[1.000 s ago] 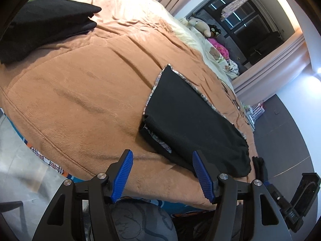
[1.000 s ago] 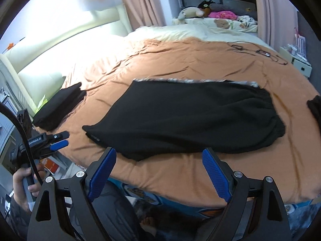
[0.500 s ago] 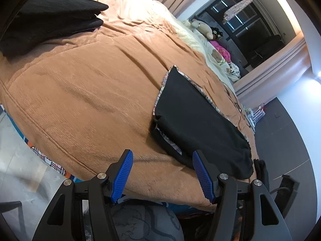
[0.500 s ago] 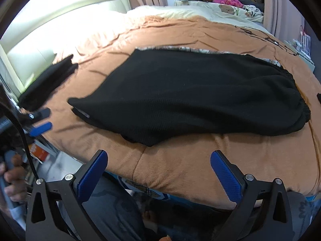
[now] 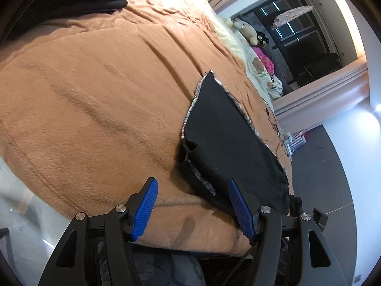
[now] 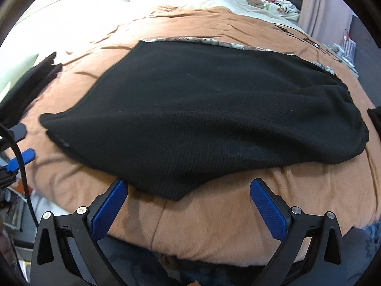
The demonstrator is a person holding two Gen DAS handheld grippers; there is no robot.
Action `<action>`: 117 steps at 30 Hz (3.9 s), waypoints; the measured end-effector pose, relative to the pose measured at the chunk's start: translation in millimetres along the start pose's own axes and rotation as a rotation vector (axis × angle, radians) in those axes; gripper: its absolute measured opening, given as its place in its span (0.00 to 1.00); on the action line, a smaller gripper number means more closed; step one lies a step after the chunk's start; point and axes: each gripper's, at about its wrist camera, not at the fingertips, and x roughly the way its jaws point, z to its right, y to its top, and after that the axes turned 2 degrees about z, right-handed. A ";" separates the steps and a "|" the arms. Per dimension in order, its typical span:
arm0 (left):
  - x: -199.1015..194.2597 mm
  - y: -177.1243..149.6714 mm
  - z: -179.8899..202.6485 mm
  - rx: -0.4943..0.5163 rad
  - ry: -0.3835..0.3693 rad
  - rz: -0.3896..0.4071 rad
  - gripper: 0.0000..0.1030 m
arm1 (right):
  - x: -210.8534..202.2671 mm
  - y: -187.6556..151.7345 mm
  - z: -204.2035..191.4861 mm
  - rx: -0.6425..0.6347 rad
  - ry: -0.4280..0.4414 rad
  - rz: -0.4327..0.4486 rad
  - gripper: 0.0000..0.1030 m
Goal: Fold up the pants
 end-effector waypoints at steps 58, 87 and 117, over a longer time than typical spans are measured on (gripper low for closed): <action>38.2 6.9 22.5 -0.059 -0.077 -0.077 0.04 | 4.8 -7.4 24.8 0.076 -0.163 -0.044 1.00; -1.3 9.6 -11.1 -0.114 -0.009 -0.047 0.35 | 4.6 -2.9 99.0 0.334 0.335 -0.047 0.67; 22.2 2.4 -3.6 -0.109 0.026 -0.079 0.51 | 5.8 -11.2 133.0 0.397 0.332 -0.096 0.01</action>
